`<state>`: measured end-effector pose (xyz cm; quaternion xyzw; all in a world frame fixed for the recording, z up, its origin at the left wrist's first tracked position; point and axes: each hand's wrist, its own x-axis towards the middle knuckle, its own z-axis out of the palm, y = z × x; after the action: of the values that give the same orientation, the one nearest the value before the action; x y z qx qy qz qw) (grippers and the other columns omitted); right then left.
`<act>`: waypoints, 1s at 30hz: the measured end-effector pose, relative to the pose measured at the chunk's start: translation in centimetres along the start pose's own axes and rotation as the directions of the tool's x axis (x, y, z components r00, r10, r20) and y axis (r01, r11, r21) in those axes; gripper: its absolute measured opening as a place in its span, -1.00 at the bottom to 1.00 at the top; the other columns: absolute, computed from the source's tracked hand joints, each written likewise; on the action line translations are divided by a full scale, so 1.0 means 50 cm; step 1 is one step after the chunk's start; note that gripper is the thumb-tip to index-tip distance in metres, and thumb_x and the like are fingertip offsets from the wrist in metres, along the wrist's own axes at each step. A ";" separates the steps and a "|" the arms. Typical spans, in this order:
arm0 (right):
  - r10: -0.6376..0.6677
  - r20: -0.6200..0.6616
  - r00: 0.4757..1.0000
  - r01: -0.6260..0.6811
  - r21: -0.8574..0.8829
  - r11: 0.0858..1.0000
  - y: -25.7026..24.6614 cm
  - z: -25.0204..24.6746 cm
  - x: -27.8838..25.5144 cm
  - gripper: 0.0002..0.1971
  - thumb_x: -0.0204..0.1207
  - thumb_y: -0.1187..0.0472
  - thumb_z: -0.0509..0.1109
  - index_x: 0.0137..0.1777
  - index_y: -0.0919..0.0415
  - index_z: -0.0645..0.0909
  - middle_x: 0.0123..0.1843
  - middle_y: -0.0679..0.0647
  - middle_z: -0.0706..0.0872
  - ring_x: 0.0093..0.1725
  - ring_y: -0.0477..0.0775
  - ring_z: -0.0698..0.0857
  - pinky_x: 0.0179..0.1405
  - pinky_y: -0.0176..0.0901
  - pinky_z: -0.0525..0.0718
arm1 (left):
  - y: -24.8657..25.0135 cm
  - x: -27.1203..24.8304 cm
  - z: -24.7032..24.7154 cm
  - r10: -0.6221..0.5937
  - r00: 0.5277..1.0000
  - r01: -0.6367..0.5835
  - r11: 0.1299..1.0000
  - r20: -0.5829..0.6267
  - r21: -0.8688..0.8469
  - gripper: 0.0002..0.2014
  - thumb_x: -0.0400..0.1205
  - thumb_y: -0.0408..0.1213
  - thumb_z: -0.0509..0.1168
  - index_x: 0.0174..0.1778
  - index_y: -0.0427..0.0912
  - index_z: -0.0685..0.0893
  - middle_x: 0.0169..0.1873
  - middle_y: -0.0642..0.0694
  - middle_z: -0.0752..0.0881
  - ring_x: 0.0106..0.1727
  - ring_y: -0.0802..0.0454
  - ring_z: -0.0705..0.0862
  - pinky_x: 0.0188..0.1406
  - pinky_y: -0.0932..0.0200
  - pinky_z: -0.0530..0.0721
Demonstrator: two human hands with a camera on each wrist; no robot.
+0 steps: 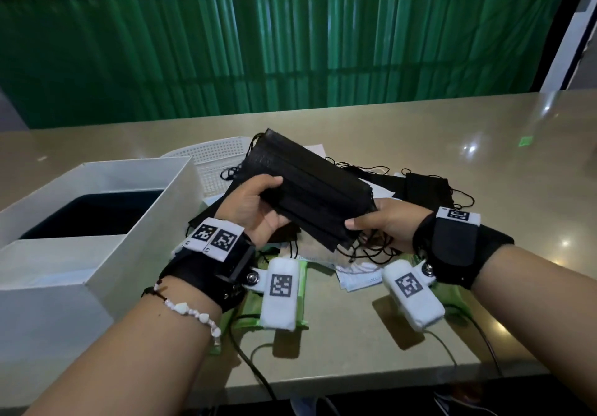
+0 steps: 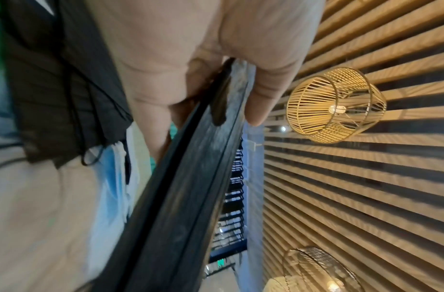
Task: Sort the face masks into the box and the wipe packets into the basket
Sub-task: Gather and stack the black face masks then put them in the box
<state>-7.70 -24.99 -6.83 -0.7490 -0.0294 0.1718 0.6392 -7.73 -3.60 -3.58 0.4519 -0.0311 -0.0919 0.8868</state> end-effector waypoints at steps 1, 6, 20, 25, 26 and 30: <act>0.009 -0.017 1.000 -0.008 0.025 1.000 0.002 -0.010 0.002 -0.79 0.26 0.28 0.54 -0.12 0.28 0.65 -0.28 0.28 0.56 -0.31 0.15 0.56 -0.14 -0.06 0.53 | 0.001 0.002 -0.013 -0.015 1.000 0.015 1.000 -0.018 0.003 -0.81 0.64 -0.44 0.12 0.02 -0.26 0.63 -0.07 -0.22 0.77 -0.01 -0.15 0.75 -0.06 -0.19 0.76; 0.055 -0.175 0.983 -0.008 0.258 0.966 0.010 -0.064 0.018 -0.73 0.60 0.42 0.21 -0.34 0.23 0.42 -0.57 0.03 0.43 -0.52 -0.02 0.48 -0.40 -0.28 0.54 | -0.027 0.011 -0.065 -0.076 0.956 0.149 0.958 -0.284 0.245 -0.91 0.67 -0.37 0.21 -0.11 -0.11 0.57 -0.19 -0.09 0.72 -0.21 0.02 0.71 -0.51 0.15 0.76; 0.140 -0.351 0.926 -0.018 0.331 0.944 0.080 -0.097 0.055 -0.80 0.67 0.41 0.10 -0.12 0.26 0.52 -0.39 0.11 0.41 -0.77 -0.21 0.36 -0.72 -0.47 0.48 | -0.025 0.024 -0.098 -0.199 0.897 0.335 0.889 -0.395 0.313 -0.74 0.68 -0.30 0.20 -0.35 -0.23 0.47 -0.54 -0.06 0.52 -0.60 0.14 0.54 -0.57 0.28 0.68; 0.115 -0.329 0.937 -0.013 0.296 0.955 0.081 -0.090 0.052 -0.80 0.66 0.45 0.11 -0.14 0.30 0.50 -0.39 0.17 0.43 -0.76 -0.19 0.41 -0.68 -0.40 0.57 | -0.041 0.032 -0.109 -0.208 0.912 0.396 0.672 -0.355 0.626 -0.77 0.61 -0.37 0.30 -0.36 -0.24 0.46 -0.51 -0.09 0.37 -0.71 0.12 0.45 -0.57 0.24 0.49; 0.112 -0.328 0.938 -0.016 0.281 0.960 0.081 -0.088 0.053 -0.81 0.66 0.46 0.11 -0.14 0.30 0.50 -0.39 0.17 0.43 -0.76 -0.18 0.41 -0.67 -0.40 0.57 | -0.039 0.034 -0.116 -0.199 0.924 0.379 0.595 -0.328 0.708 -0.74 0.55 -0.34 0.39 -0.39 -0.24 0.46 -0.54 -0.11 0.41 -0.70 0.07 0.48 -0.46 0.17 0.50; 0.100 -0.320 0.942 -0.024 0.233 0.972 0.079 -0.083 0.055 -0.81 0.65 0.47 0.12 -0.14 0.31 0.49 -0.39 0.19 0.44 -0.75 -0.17 0.42 -0.68 -0.34 0.59 | -0.028 0.033 -0.125 -0.177 0.928 0.370 0.321 -0.329 0.872 -0.77 0.43 -0.25 0.53 -0.27 -0.22 0.58 -0.48 -0.14 0.57 -0.51 -0.01 0.60 -0.43 0.18 0.60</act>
<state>-4.59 -28.90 -10.74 -0.6903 0.1212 0.0665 0.7102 -5.43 0.26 -8.45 0.8728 0.0771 -0.1678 0.4517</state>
